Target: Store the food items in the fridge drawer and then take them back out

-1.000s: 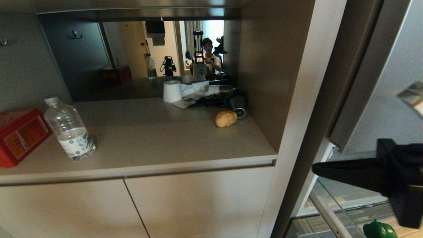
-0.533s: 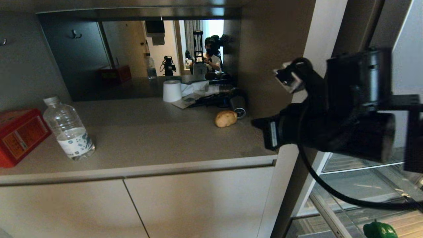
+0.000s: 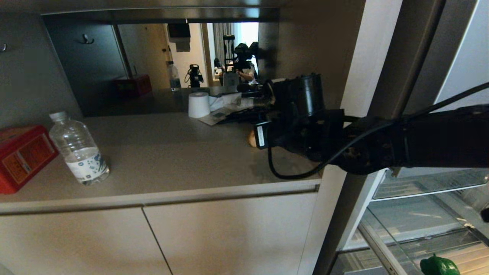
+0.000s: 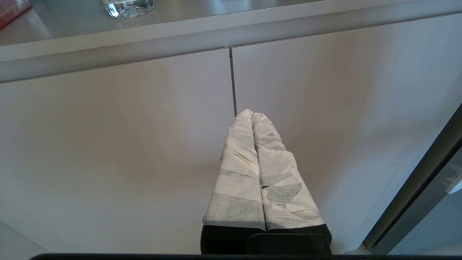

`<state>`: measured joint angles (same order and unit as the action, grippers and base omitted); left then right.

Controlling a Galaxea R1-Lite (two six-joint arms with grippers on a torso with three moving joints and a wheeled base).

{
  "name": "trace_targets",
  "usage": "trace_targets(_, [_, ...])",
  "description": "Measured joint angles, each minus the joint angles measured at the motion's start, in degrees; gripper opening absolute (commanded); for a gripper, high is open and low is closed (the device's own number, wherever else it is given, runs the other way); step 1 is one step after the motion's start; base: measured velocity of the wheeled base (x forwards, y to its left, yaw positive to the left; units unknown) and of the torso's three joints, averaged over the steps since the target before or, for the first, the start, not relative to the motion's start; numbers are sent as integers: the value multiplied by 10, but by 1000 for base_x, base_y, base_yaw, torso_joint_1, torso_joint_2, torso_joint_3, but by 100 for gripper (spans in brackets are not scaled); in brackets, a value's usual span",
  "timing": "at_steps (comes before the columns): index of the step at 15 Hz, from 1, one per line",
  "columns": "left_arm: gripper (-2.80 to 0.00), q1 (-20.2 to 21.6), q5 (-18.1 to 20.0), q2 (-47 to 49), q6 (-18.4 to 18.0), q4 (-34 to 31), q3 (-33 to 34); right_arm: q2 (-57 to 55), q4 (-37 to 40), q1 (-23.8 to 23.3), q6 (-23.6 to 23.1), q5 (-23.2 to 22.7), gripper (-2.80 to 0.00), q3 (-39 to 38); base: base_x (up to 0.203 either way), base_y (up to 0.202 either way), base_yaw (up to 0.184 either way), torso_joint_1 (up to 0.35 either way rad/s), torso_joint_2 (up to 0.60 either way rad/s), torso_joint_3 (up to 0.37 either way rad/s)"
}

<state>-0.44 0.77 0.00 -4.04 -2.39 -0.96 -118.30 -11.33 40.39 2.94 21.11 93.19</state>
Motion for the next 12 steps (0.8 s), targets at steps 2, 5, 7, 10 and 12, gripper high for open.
trace_targets(2, [-280,0,0,0,0,0,0,-43,-39,-7,-7,1,-280,36,0,0,0,0,0,0])
trace_targets(5, [-280,0,0,0,0,0,0,-94,-52,-25,-29,13,-280,87,0,0,0,0,0,0])
trace_targets(7, [-280,0,0,0,0,0,1,-119,-52,-36,-40,20,-280,114,0,0,0,0,0,0])
trace_targets(10, [-280,0,0,0,0,1,1,-146,-52,-48,-44,23,0,155,0,0,0,0,0,0])
trace_targets(12, [-280,0,-1,0,0,1,1,-155,-52,-53,-43,22,0,164,0,0,0,0,0,0])
